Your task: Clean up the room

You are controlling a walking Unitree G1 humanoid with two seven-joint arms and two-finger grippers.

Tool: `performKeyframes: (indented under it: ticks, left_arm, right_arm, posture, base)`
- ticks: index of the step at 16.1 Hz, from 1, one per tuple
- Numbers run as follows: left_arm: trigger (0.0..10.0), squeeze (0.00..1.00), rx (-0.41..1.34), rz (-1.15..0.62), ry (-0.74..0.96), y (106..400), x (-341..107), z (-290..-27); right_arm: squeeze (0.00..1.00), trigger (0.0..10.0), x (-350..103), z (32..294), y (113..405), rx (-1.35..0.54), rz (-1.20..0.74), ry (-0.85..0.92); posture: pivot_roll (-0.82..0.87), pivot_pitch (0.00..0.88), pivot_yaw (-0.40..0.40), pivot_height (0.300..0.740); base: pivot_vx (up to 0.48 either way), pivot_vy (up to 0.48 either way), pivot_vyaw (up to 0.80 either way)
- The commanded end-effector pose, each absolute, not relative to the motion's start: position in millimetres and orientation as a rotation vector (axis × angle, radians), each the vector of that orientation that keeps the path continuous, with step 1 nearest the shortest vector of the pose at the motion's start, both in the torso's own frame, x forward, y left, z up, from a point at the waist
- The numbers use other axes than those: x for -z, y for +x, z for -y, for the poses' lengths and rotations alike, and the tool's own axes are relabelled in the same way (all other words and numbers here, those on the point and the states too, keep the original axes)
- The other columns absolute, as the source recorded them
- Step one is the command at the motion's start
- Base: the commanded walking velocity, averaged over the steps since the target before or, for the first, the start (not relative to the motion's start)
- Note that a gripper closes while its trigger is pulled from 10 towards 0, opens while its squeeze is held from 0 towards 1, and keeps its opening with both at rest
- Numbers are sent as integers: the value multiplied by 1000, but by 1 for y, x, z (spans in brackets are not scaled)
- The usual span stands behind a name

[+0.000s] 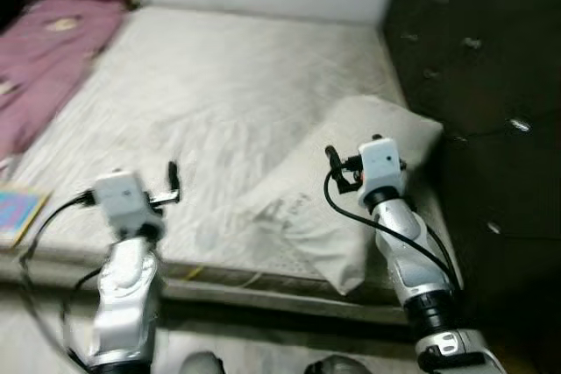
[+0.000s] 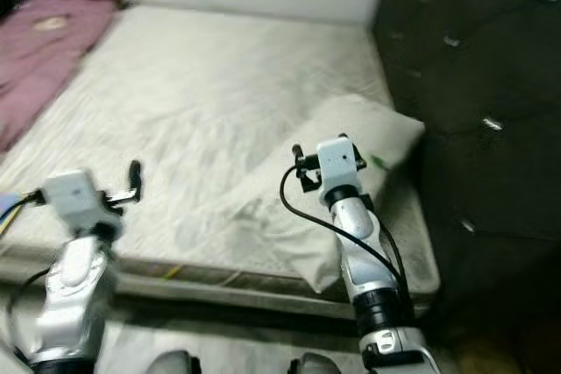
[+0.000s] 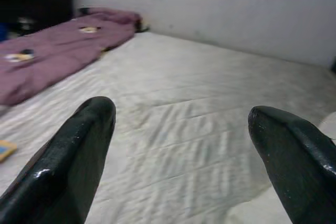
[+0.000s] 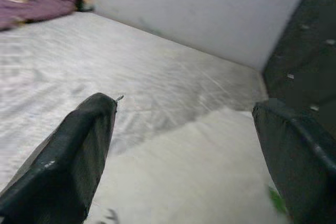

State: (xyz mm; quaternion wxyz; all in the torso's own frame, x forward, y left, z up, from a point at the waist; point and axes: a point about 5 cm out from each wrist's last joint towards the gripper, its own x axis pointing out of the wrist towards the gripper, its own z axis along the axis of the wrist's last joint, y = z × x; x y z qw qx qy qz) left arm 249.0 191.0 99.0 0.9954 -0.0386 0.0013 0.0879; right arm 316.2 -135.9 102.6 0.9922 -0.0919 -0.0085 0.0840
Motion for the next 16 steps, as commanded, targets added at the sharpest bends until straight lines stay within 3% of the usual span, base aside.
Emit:
performKeyframes:
  ticks: [1, 5, 11, 16]
  left_arm:
    - [10000, 0, -137, 2, -93, 249, -101, -185]
    - [10000, 0, -201, -36, -30, 230, -99, -198]
    - [10000, 0, -168, -64, -18, 234, -100, -197]
    - [10000, 0, -175, -65, -29, 239, -103, -198]
  right_arm:
    - [0, 10000, -101, 141, 315, -149, 1, -163]
    - [0, 10000, -95, 127, 307, -159, -47, -121]
    - [0, 10000, -95, 130, 290, -90, -58, -66]
    - [0, 10000, -97, 129, 291, -90, -62, -61]
  posture:
    - [-36, 0, -48, 740]
    - [-1, 0, -45, 740]
    - [-37, 0, -12, 740]
    - [-35, 0, -13, 740]
  base:
    - [0, 0, 0]
    - [0, 0, 0]
    - [0, 0, 0]
    - [0, 0, -781]
